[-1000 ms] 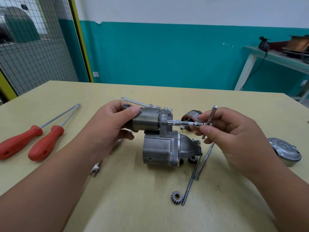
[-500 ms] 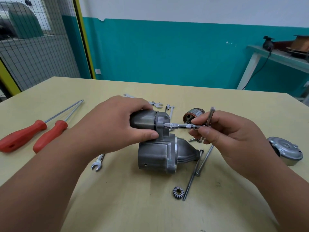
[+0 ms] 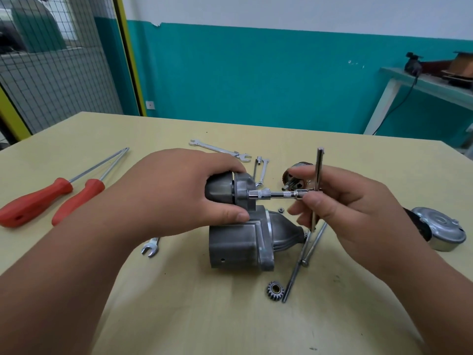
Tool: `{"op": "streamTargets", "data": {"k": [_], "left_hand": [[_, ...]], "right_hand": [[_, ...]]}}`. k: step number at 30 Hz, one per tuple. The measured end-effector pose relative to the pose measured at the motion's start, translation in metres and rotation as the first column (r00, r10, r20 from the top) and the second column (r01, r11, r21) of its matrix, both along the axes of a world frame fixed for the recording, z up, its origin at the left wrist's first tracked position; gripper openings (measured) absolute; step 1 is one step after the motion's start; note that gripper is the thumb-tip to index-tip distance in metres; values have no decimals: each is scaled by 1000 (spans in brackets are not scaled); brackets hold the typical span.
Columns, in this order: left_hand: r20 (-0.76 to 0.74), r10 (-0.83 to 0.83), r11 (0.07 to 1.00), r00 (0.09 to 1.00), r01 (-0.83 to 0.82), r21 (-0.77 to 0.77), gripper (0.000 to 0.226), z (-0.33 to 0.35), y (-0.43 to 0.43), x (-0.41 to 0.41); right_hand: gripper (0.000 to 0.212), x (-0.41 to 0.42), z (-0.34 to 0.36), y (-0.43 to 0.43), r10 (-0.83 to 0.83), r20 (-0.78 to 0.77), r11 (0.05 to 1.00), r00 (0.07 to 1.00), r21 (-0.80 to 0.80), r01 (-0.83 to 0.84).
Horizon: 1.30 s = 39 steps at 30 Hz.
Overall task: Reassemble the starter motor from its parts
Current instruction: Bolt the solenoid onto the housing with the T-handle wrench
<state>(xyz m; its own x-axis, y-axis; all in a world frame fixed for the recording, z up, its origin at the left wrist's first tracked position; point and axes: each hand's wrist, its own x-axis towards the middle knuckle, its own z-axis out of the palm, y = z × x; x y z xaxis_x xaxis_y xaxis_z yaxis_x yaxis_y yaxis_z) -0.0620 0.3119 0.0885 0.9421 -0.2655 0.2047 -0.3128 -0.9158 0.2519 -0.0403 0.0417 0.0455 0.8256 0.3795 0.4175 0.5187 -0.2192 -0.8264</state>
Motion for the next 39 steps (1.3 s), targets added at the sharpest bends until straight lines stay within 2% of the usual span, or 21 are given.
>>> {"op": "streamTargets", "data": {"k": [5, 7, 10, 13, 16, 17, 19, 21, 22, 25, 27, 31, 34, 36, 39], "left_hand": [[10, 35, 999, 999, -34, -11, 70, -3, -3, -1], [22, 43, 999, 999, -43, -24, 69, -4, -4, 0], [21, 54, 997, 998, -52, -48, 67, -6, -5, 0], [19, 61, 996, 998, -60, -67, 67, -7, -6, -1], [17, 62, 994, 998, -60, -91, 66, -7, -8, -2], [14, 60, 993, 998, -58, -100, 66, -7, -8, -2], [7, 54, 991, 999, -53, -121, 66, -7, -9, -3], [2, 45, 989, 999, -44, -143, 65, -7, -10, -3], [1, 39, 988, 999, -39, -153, 65, -7, -9, -3], [-2, 23, 983, 1000, -23, -180, 65, -7, -10, -3], [-4, 15, 982, 1000, -16, -189, 65, -7, -10, -3], [-15, 12, 978, 1000, -15, -206, 65, -6, -10, -3], [-3, 16, 981, 1000, -17, -194, 66, -6, -10, -3], [7, 13, 983, 1000, -11, -183, 65, -6, -10, -3], [13, 7, 984, 1000, -5, -177, 63, -7, -10, -3]], "right_hand": [[28, -2, 3, 5, 22, -187, 996, 982, 86, -6], [25, -2, 4, 5, 15, -216, 996, 976, 92, 5], [27, 0, 3, 4, -28, -190, 997, 981, 63, 41], [30, -1, 4, 5, -49, -178, 992, 983, 110, 70], [49, -5, 8, 5, -88, -154, 989, 984, 103, 105], [49, -5, 8, 5, -107, -133, 989, 985, 89, 119], [32, -5, 8, 6, -128, -121, 986, 984, 87, 139], [17, -5, 7, 6, -97, -172, 984, 980, 128, 120], [17, -4, 7, 6, -61, -223, 982, 973, 162, 98], [35, 1, 8, -1, 123, -404, 952, 907, 306, 7], [42, 5, 7, -7, 196, -432, 952, 880, 298, -66], [33, 8, 7, -12, 200, -383, 977, 902, 153, -152], [34, 4, 9, -11, 38, -210, 999, 977, -10, -41], [32, 3, 11, -11, -48, -75, 996, 996, -82, 41], [28, 2, 13, -10, -87, -3, 988, 996, -127, 86]]}}
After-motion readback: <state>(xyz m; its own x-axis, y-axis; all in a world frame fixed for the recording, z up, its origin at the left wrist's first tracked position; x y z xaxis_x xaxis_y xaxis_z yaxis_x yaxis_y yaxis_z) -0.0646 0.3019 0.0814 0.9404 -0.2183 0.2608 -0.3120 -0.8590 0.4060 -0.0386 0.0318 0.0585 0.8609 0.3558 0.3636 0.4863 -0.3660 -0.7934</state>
